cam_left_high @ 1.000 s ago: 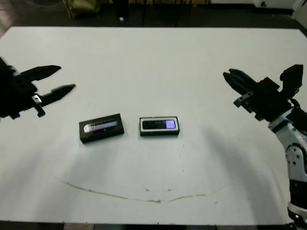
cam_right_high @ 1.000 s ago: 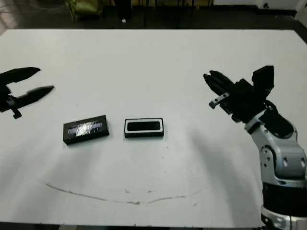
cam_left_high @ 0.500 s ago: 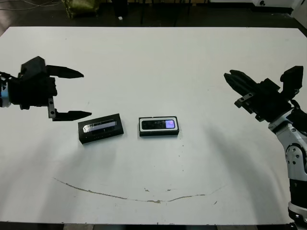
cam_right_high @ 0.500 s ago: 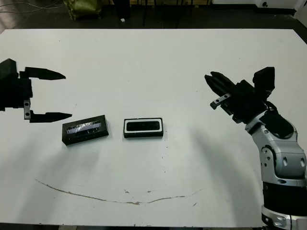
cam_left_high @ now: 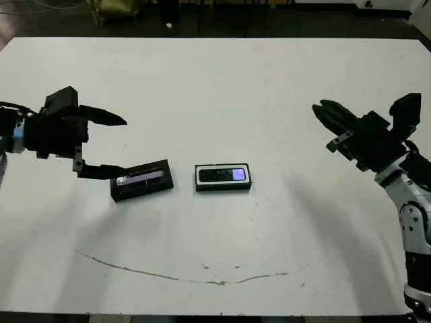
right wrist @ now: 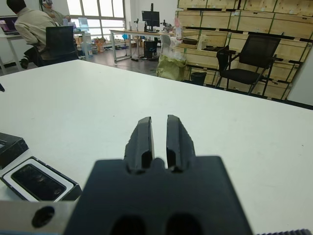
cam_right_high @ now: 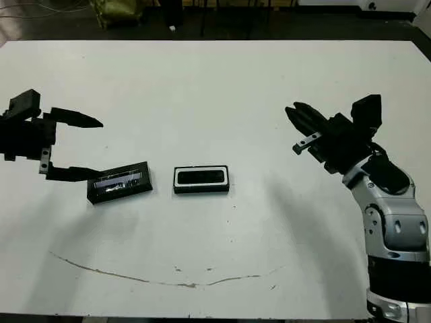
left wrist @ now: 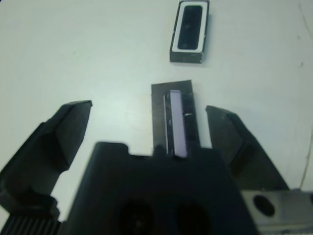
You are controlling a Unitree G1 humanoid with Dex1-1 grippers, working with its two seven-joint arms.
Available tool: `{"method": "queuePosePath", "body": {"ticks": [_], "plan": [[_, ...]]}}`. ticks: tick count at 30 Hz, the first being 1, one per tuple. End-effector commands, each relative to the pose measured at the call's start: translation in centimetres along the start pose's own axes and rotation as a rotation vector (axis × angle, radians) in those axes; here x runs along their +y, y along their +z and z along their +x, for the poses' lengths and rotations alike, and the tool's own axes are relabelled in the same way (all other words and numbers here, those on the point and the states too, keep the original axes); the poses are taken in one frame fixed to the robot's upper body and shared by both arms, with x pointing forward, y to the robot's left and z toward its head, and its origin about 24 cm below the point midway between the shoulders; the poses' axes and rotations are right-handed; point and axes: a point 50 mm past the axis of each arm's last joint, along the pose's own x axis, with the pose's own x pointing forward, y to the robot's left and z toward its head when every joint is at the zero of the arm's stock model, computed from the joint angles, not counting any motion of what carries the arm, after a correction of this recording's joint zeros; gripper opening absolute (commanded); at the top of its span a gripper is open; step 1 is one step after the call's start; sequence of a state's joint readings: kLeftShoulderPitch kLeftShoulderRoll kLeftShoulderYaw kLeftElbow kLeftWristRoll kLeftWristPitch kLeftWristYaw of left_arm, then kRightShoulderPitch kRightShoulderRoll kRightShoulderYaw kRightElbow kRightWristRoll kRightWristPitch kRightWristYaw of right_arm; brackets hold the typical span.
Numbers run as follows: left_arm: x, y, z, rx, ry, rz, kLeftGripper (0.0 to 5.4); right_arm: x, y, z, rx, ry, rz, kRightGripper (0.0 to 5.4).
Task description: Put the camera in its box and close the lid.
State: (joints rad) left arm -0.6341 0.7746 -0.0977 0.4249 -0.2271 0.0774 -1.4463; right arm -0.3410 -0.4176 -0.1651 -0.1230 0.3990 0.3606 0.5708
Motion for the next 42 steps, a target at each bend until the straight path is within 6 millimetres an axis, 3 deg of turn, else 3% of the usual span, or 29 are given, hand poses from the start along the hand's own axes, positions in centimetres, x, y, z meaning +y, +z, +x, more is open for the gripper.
{"method": "queuePosePath", "body": {"ticks": [1,19,42], "plan": [[-0.2,-0.4,0.3,-0.002,-0.024,-0.041,5.37,-0.1,-0.8,-0.3,0.036,-0.007,0.009,0.00],[-0.9,-0.9,1.1,0.058,-0.077,-0.034,5.37,0.0,-1.0,-0.3,0.050,0.000,0.012,0.00],[-2.3,-3.6,2.9,0.137,-0.143,-0.122,5.37,0.0,-1.4,-0.1,0.025,-0.007,0.000,0.00]]}}
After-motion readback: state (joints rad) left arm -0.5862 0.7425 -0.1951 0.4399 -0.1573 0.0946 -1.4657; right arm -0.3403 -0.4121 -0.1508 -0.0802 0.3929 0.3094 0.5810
